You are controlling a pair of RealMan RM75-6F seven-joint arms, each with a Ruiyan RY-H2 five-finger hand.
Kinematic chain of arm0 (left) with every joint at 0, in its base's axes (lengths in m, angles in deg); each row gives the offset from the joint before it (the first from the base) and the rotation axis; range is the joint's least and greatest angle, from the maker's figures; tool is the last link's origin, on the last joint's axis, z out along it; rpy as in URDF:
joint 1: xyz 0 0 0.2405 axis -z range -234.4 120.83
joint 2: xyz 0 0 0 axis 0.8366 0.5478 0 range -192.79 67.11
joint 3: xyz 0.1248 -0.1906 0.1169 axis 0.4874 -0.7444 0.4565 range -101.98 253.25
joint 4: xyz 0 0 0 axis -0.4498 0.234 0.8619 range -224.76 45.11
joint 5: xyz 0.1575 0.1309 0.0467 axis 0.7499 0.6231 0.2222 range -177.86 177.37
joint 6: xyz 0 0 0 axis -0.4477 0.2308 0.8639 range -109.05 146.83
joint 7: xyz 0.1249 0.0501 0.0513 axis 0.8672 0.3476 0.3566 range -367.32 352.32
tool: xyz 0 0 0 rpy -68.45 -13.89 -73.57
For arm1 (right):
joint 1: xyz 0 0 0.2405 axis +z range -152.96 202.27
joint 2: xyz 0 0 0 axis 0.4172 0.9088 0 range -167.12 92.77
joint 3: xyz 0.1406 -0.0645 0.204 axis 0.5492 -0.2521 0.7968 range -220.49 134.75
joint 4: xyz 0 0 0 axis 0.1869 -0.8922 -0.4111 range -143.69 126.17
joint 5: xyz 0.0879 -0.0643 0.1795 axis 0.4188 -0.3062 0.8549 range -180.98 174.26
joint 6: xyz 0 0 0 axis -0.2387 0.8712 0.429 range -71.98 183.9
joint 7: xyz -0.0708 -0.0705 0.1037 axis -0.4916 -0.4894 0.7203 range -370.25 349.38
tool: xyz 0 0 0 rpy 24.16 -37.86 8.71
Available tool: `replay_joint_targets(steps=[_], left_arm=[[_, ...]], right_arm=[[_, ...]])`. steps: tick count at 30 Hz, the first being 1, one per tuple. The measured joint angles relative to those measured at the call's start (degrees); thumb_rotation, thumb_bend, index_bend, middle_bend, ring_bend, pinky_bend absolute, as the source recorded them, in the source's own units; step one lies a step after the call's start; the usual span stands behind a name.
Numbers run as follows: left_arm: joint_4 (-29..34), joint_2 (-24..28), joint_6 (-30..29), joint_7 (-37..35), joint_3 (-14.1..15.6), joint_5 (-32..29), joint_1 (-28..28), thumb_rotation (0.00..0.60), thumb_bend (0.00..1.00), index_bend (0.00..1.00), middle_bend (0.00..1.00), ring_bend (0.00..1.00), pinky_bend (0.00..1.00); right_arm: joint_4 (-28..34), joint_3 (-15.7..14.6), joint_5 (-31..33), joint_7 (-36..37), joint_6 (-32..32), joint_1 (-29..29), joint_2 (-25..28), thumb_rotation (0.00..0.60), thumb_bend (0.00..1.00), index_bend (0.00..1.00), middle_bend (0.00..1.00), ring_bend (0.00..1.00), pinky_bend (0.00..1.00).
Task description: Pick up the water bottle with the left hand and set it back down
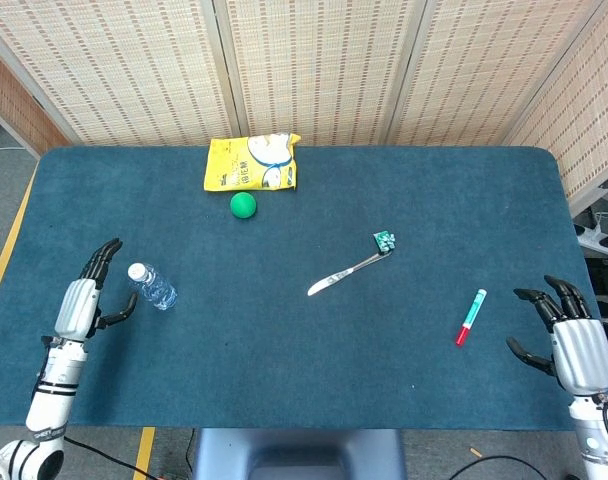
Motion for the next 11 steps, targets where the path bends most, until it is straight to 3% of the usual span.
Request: replay_joint_targets(steps=[9,11], left_arm=[[-6.31,1.00,-2.19,23.32,2.44,1.31,-1.33,0.600,0.41,0.09,0.05,0.00,0.10],[-8.49,0.52,-1.83,25.28,2.49,1.32,-0.96,0.600,0.41,0.11,0.07,0.02,0.11]], right_arm=[[0.05,0.28,0.48,-0.81,0.26,-0.11,-0.35,0.600,0.10,0.26,0.31,0.09,0.13],[0.07,0.29,0.64,-1.31,0.14,-0.12,-0.47,0.600,0.10,0.26,0.31,0.09,0.13]])
